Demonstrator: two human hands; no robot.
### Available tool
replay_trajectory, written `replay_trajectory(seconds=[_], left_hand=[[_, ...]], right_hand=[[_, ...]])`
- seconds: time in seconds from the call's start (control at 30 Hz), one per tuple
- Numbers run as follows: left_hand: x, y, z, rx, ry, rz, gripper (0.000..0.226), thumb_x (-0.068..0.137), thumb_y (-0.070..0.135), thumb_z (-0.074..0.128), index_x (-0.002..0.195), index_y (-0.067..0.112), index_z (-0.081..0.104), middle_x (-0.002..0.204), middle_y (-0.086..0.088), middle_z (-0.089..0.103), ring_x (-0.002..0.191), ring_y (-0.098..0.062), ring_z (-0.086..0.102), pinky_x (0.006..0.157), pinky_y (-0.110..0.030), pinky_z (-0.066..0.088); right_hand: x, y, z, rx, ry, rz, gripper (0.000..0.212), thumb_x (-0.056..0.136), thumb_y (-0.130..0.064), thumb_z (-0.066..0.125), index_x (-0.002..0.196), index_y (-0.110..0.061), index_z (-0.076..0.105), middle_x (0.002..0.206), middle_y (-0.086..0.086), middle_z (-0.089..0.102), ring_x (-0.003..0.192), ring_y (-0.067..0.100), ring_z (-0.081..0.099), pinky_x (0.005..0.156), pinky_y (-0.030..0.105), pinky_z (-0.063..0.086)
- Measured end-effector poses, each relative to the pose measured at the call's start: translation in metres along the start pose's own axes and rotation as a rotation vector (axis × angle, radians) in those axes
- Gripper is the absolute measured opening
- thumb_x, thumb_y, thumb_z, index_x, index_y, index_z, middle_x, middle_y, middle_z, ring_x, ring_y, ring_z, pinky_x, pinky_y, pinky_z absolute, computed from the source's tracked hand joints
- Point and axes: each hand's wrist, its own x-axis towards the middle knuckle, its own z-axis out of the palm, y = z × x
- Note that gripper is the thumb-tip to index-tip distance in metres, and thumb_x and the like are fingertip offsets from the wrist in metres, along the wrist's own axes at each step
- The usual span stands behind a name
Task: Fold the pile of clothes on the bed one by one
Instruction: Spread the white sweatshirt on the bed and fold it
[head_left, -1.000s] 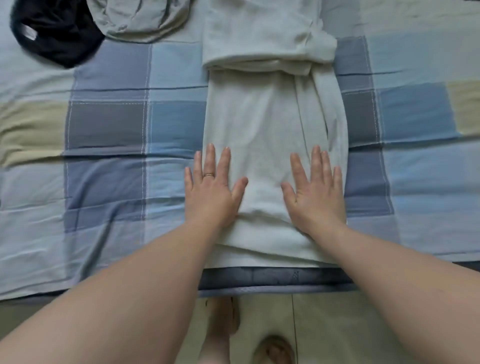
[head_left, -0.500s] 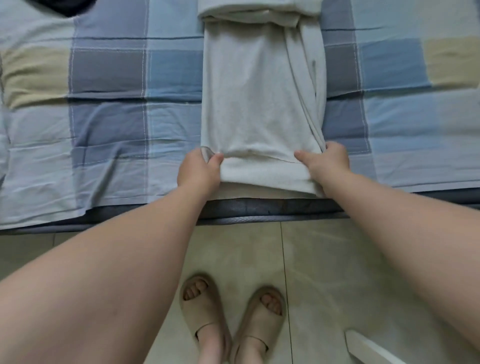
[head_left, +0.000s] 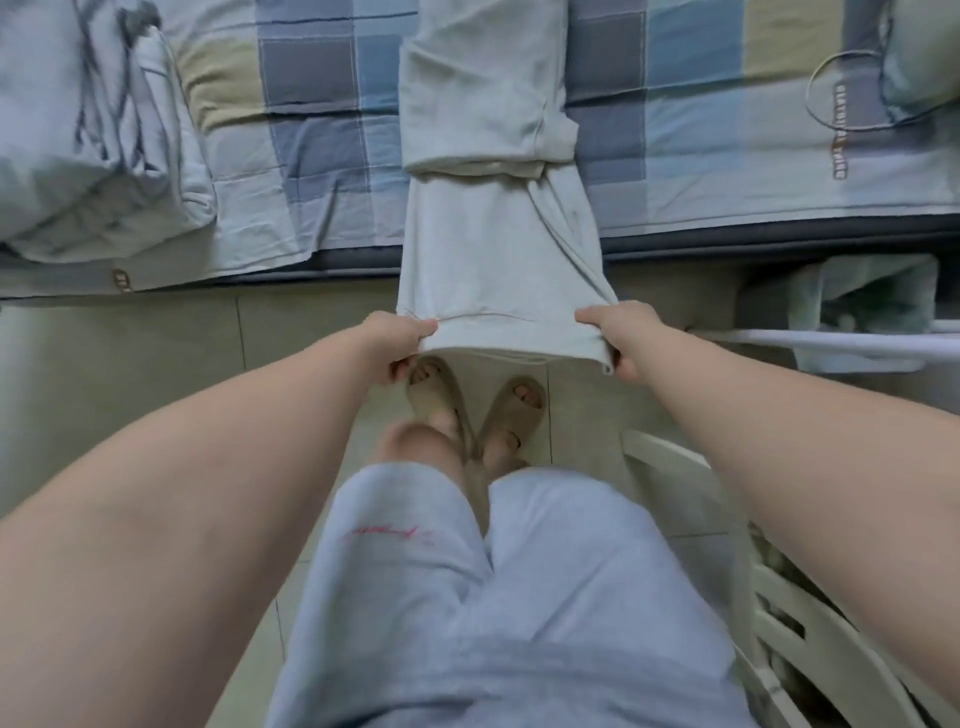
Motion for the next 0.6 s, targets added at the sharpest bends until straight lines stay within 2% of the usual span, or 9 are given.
replay_trajectory(seconds=[0.03,0.07,0.13,0.17,0.23,0.33,0.4,0.5,0.6], left_hand=[[-0.016,-0.007,-0.003,-0.02,-0.026,-0.043,0.024,0.096,0.034,0.067,0.099,0.013,0.057,0.072,-0.003,0.046,0.059,-0.015,0.041,0.052,-0.025,0.03],[-0.029,-0.012,-0.007,-0.05,-0.051,-0.084,0.021,0.096,0.033,0.068,0.095,0.015,0.056,0.072,-0.001,0.045,0.059,-0.013,0.041,0.051,-0.024,0.029],[-0.047,-0.01,-0.014,-0.12,-0.093,-0.148,0.02,0.096,0.031,0.068,0.09,0.019,0.054,0.071,0.001,0.044,0.059,-0.011,0.041,0.05,-0.022,0.028],[-0.053,-0.004,-0.017,-0.158,-0.112,-0.167,0.019,0.096,0.032,0.066,0.089,0.02,0.053,0.07,0.003,0.045,0.058,-0.01,0.041,0.047,-0.02,0.029],[-0.061,0.018,-0.025,-0.232,-0.144,-0.173,0.02,0.098,0.033,0.063,0.086,0.022,0.052,0.066,0.004,0.046,0.054,-0.008,0.042,0.042,-0.017,0.03],[-0.063,0.071,-0.039,-0.388,-0.145,-0.117,0.02,0.099,0.033,0.06,0.083,0.023,0.052,0.059,0.005,0.046,0.052,-0.008,0.043,0.05,-0.019,0.027],[-0.06,0.112,-0.053,-0.487,-0.14,-0.077,0.018,0.099,0.033,0.057,0.084,0.023,0.052,0.061,0.006,0.047,0.053,-0.008,0.043,0.053,-0.019,0.027],[-0.049,0.178,-0.079,-0.6,-0.16,-0.042,0.027,0.097,0.026,0.052,0.07,0.021,0.054,0.057,0.007,0.05,0.052,-0.008,0.045,0.051,-0.02,0.029],[-0.024,0.243,-0.102,-0.647,-0.166,-0.016,0.03,0.093,0.019,0.05,0.064,0.021,0.057,0.056,0.009,0.055,0.05,-0.006,0.049,0.051,-0.018,0.033]], right_hand=[[-0.016,0.009,-0.005,0.011,0.004,0.012,0.049,0.087,-0.018,0.077,0.13,-0.002,0.059,0.121,0.017,0.067,0.105,0.032,0.067,0.089,0.045,0.058],[-0.03,0.015,-0.009,0.024,0.005,0.022,0.047,0.088,-0.016,0.076,0.129,-0.001,0.06,0.119,0.017,0.067,0.096,0.029,0.068,0.076,0.041,0.06],[-0.051,0.013,-0.015,0.051,-0.001,0.037,0.04,0.089,-0.013,0.073,0.125,0.0,0.062,0.107,0.016,0.068,0.072,0.024,0.063,0.046,0.027,0.048],[-0.057,0.005,-0.016,0.076,0.0,0.04,0.037,0.089,-0.011,0.072,0.123,0.0,0.062,0.103,0.016,0.067,0.065,0.022,0.06,0.041,0.023,0.042],[-0.062,-0.022,-0.016,0.136,0.016,0.029,0.035,0.089,-0.008,0.072,0.122,0.0,0.063,0.104,0.016,0.068,0.066,0.021,0.061,0.042,0.022,0.042],[-0.062,-0.087,-0.009,0.197,0.042,-0.02,0.037,0.092,-0.01,0.069,0.127,-0.004,0.061,0.115,0.014,0.068,0.079,0.022,0.063,0.048,0.027,0.044],[-0.058,-0.138,-0.001,0.257,0.037,-0.039,0.038,0.094,-0.013,0.066,0.13,-0.007,0.058,0.109,0.011,0.067,0.075,0.018,0.061,0.045,0.023,0.045],[-0.048,-0.212,0.01,0.322,0.053,-0.054,0.035,0.095,-0.015,0.065,0.129,-0.009,0.059,0.108,0.009,0.064,0.074,0.015,0.058,0.042,0.02,0.046],[-0.024,-0.276,0.022,0.35,0.075,-0.052,0.014,0.096,-0.015,0.064,0.11,-0.014,0.063,0.09,0.006,0.064,0.066,0.012,0.056,0.042,0.018,0.048]])
